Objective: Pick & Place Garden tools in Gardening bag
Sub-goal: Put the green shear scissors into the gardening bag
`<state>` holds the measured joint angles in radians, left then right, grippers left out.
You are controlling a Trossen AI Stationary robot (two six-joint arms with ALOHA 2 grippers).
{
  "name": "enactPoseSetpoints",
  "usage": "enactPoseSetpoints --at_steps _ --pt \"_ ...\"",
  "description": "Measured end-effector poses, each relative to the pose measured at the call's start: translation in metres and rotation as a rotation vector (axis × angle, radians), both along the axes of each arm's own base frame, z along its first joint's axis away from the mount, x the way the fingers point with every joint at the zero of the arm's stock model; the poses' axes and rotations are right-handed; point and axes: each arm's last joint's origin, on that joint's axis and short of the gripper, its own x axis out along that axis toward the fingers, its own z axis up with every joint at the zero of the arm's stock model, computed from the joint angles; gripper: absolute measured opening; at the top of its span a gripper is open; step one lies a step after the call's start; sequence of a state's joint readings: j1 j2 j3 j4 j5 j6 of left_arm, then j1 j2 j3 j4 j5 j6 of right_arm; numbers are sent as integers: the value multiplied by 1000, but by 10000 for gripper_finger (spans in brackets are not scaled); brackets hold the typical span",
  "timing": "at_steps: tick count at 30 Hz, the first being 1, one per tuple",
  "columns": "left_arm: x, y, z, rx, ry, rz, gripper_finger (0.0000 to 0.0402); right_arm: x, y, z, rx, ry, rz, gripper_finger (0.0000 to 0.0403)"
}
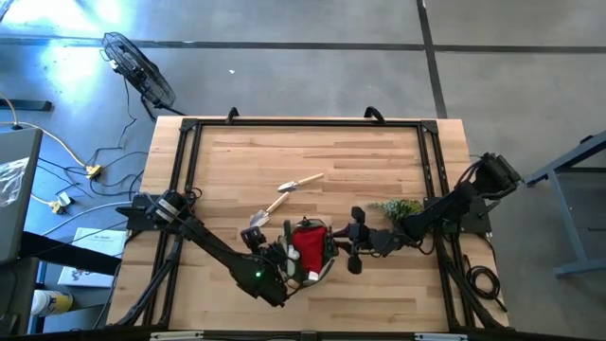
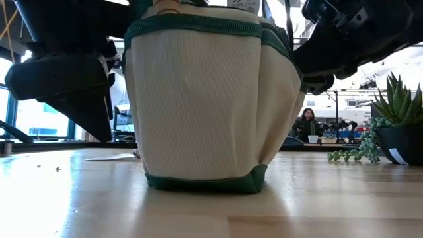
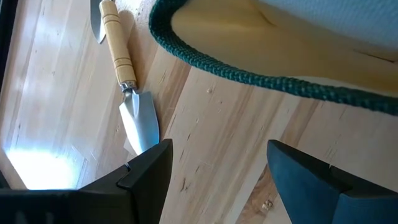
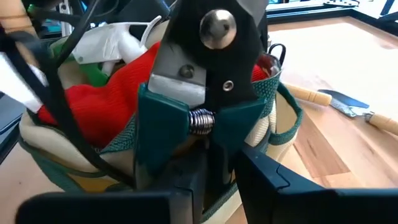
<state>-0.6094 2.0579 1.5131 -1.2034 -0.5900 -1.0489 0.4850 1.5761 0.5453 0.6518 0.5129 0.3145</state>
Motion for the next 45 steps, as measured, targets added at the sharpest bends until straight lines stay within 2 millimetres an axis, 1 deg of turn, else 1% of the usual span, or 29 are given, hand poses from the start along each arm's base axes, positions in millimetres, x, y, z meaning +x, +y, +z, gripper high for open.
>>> enactPoseSetpoints --at_steps 6,11,14,16,19,21,24,27,31,38,41,45 --pt "0 0 0 0 0 0 251 0 1 -1 21 14 54 98" --pt "0 0 0 -1 -1 1 251 -1 2 -2 26 37 91 145" --pt "0 0 0 -1 -2 2 251 -1 2 -3 0 37 75 170" --pt "0 0 0 -1 -2 2 251 -1 1 -2 -47 34 56 178" --pt "0 0 0 -5 1 3 251 -1 -1 -3 -99 40 15 178" --pt "0 0 0 -5 2 3 251 -2 -2 -4 -99 48 13 174" --pt "0 0 0 -5 2 4 251 -3 -2 -6 -36 67 -4 168" --pt "0 0 0 -5 2 4 251 -3 -3 -10 30 114 23 162" --pt "0 0 0 -6 0 4 251 -4 -3 -11 31 127 24 157" --pt "0 0 0 -5 5 5 251 -3 -5 0 60 77 40 158" --pt "0 0 0 -4 6 5 251 -5 -6 6 69 73 54 167" --pt "0 0 0 -5 5 5 251 -8 -8 13 109 65 33 188"
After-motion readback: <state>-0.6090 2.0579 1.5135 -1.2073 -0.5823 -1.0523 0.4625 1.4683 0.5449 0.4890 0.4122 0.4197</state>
